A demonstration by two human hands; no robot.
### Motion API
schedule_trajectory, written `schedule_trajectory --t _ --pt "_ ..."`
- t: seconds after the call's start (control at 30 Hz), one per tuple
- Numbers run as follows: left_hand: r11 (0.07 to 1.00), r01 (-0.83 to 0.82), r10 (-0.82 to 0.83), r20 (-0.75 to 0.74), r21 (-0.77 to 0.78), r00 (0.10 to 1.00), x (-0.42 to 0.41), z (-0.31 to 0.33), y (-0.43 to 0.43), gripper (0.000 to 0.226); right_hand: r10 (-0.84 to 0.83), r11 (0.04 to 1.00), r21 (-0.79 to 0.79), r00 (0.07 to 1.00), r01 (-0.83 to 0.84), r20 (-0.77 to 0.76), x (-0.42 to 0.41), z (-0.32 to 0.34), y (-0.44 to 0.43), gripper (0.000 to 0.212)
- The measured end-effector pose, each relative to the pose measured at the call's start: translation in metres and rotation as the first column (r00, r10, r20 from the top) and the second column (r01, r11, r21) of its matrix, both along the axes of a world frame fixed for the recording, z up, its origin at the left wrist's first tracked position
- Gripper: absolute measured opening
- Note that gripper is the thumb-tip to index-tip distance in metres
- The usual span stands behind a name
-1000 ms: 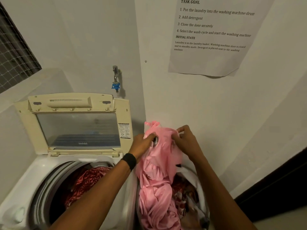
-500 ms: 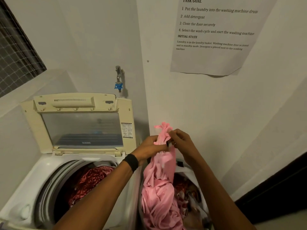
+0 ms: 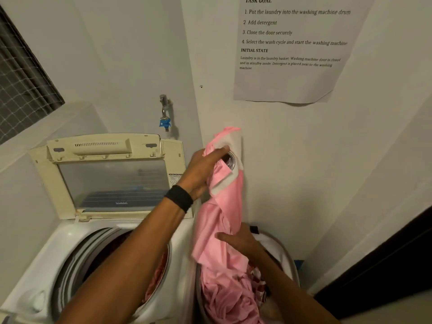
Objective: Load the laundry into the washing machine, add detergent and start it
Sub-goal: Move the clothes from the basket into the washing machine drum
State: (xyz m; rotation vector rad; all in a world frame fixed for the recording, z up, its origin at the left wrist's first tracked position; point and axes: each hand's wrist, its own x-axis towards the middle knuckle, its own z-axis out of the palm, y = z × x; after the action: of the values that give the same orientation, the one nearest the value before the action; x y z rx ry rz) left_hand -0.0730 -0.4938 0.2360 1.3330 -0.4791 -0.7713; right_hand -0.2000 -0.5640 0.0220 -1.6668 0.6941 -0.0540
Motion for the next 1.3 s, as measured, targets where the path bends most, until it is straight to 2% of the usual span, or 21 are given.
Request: schedule_trajectory --t 0.07,0.13,0.2,0.27,0.3,0.33,0.4,0.43,0.5,0.57,0.63,0.7,0.8,0.87,0.93,1.0,1.07,1.13,1.2,1.27,1.3 --pt "0.988 -0.150 0.141 0.156 0.047 0.978 0.017 0.002 0.008 0.023 -0.051 0.997 -0.053 0.998 0.054 0.047 -0.007 0.002 -0.009 0.067" --pt "0.937 -0.330 0.249 0.435 0.119 0.865 0.034 -0.008 0.014 0.025 -0.083 0.988 -0.116 0.985 0.102 0.153 -0.016 0.022 -0.023 0.084" --pt "0.869 -0.438 0.155 0.714 0.230 0.683 0.042 -0.025 0.021 0.036 -0.175 0.963 -0.152 0.948 0.221 0.264 -0.019 0.048 -0.035 0.073" --pt "0.828 -0.474 0.031 0.819 0.301 0.573 0.040 -0.043 0.023 0.043 -0.208 0.938 -0.170 0.883 0.302 0.421 -0.015 0.080 -0.040 0.061" --pt "0.841 -0.434 0.004 0.798 0.324 0.603 0.033 -0.050 0.022 0.045 -0.187 0.932 -0.187 0.855 0.310 0.484 -0.009 0.093 -0.041 0.060" --pt "0.868 -0.350 -0.023 0.732 0.353 0.681 0.024 -0.055 0.020 0.050 -0.150 0.931 -0.214 0.844 0.296 0.514 -0.002 0.106 -0.041 0.059" --pt "0.914 -0.110 -0.112 0.505 0.390 0.856 0.002 -0.060 0.014 0.073 -0.058 0.932 -0.281 0.857 0.231 0.513 0.011 0.125 -0.037 0.054" --pt "0.925 0.003 -0.161 0.384 0.380 0.909 -0.006 -0.062 0.013 0.080 -0.013 0.932 -0.308 0.870 0.189 0.494 0.017 0.128 -0.036 0.050" --pt "0.946 0.140 -0.216 0.247 0.294 0.945 -0.016 -0.065 0.014 0.073 0.055 0.931 -0.348 0.899 0.111 0.434 0.021 0.127 -0.037 0.047" --pt "0.967 0.127 -0.174 0.209 0.221 0.962 -0.015 -0.073 0.017 0.057 0.132 0.932 -0.362 0.918 0.014 0.375 0.017 0.123 -0.041 0.062" --pt "0.988 0.000 -0.034 0.212 0.157 0.977 -0.014 -0.078 0.018 0.054 0.231 0.917 -0.390 0.902 -0.076 0.366 0.009 0.113 -0.042 0.086" --pt "0.987 -0.102 0.068 0.255 0.123 0.965 -0.015 -0.075 0.016 0.057 0.231 0.910 -0.414 0.869 -0.035 0.436 0.003 0.104 -0.032 0.098" --pt "0.983 -0.126 0.078 0.325 0.130 0.942 -0.021 -0.068 0.010 0.055 0.026 0.863 -0.431 0.828 0.265 0.560 0.004 0.085 0.000 0.108" --pt "0.979 -0.171 0.131 0.306 0.109 0.943 -0.018 -0.063 0.009 0.050 -0.117 0.822 -0.395 0.800 0.410 0.588 0.006 0.063 0.012 0.112" --pt "0.978 -0.199 0.182 0.223 0.059 0.958 -0.009 -0.056 0.010 0.044 -0.234 0.877 -0.283 0.860 0.388 0.454 0.001 0.042 0.018 0.113" --pt "0.976 -0.217 0.203 0.237 0.032 0.950 0.000 -0.047 0.011 0.045 -0.158 0.955 -0.207 0.953 0.214 0.258 -0.008 0.016 0.019 0.097" --pt "0.964 -0.262 0.230 0.343 0.050 0.911 0.008 -0.045 0.012 0.043 -0.049 0.967 -0.240 0.988 0.085 0.150 -0.015 -0.002 0.014 0.078" --pt "0.931 -0.350 0.260 0.489 0.103 0.833 0.017 -0.050 0.016 0.033 -0.001 0.959 -0.277 0.984 0.052 0.179 -0.021 0.006 0.006 0.086" --pt "0.878 -0.437 0.203 0.677 0.193 0.707 0.030 -0.063 0.025 0.031 -0.032 0.959 -0.260 0.960 0.108 0.278 -0.025 0.035 -0.007 0.091" --pt "0.827 -0.481 0.079 0.788 0.290 0.610 0.037 -0.081 0.036 0.036 -0.087 0.951 -0.235 0.902 0.202 0.424 -0.027 0.072 -0.019 0.071" --pt "0.816 -0.483 0.044 0.800 0.317 0.599 0.036 -0.089 0.039 0.040 -0.088 0.942 -0.241 0.867 0.232 0.490 -0.024 0.091 -0.023 0.056"
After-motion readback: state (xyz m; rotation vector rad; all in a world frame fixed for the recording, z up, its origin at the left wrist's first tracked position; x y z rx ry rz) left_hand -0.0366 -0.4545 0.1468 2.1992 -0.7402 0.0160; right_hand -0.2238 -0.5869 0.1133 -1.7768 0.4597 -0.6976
